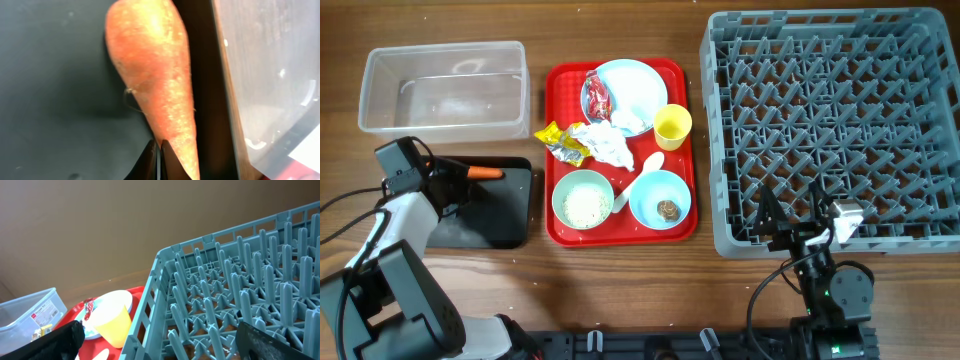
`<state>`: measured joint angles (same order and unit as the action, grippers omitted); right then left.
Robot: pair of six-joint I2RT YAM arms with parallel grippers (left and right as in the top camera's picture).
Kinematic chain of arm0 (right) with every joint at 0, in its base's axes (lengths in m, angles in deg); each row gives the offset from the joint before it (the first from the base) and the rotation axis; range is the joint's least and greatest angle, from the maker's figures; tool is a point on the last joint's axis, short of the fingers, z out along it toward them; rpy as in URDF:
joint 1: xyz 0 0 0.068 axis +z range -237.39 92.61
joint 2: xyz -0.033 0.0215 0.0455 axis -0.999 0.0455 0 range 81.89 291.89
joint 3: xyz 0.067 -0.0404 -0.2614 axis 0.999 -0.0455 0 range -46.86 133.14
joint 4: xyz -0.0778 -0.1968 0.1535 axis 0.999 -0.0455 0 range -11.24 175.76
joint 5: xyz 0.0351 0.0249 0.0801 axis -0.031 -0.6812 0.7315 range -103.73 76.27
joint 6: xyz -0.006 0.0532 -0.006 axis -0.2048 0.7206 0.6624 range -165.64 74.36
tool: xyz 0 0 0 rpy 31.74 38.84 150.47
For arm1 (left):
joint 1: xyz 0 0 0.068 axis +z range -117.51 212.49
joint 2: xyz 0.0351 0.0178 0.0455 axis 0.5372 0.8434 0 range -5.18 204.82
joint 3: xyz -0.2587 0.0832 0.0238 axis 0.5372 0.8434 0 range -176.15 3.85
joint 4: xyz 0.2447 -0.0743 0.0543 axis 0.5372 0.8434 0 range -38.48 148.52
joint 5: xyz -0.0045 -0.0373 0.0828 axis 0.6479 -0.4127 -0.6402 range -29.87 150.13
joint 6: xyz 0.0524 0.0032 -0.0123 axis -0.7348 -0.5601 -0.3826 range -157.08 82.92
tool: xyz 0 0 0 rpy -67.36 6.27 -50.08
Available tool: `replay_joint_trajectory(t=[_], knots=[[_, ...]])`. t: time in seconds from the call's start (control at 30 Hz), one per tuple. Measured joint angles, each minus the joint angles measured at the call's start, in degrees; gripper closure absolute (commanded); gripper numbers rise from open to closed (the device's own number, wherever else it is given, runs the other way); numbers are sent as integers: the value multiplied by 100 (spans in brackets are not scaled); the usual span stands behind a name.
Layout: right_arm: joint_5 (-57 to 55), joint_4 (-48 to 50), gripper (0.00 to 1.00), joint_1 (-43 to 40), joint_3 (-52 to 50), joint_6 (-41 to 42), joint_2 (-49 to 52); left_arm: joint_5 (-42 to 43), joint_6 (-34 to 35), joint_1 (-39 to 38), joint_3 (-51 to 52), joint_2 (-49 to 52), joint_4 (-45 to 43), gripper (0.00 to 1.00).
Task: Sort waste into correct bins and load items into the dishwasher rack
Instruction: 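Lower the carrot onto the black tray and open the left gripper, then move the left gripper back over the rice bowl on the red tray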
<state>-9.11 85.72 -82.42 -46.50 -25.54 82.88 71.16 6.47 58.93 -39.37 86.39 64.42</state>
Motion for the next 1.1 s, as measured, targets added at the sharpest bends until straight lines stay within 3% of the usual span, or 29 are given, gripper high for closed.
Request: replay_joint_trajectory(t=[0.57,0.93,1.1], knots=[[0,0,0,0,0,0,0,328,-319,0,0,-284,293,96],[0,0,0,0,0,0,0,-44,-885,-28,-916,-1670,2566,96],[0,0,0,0,0,0,0,-162,-1209,-584,-1585,-1825,3206,96]])
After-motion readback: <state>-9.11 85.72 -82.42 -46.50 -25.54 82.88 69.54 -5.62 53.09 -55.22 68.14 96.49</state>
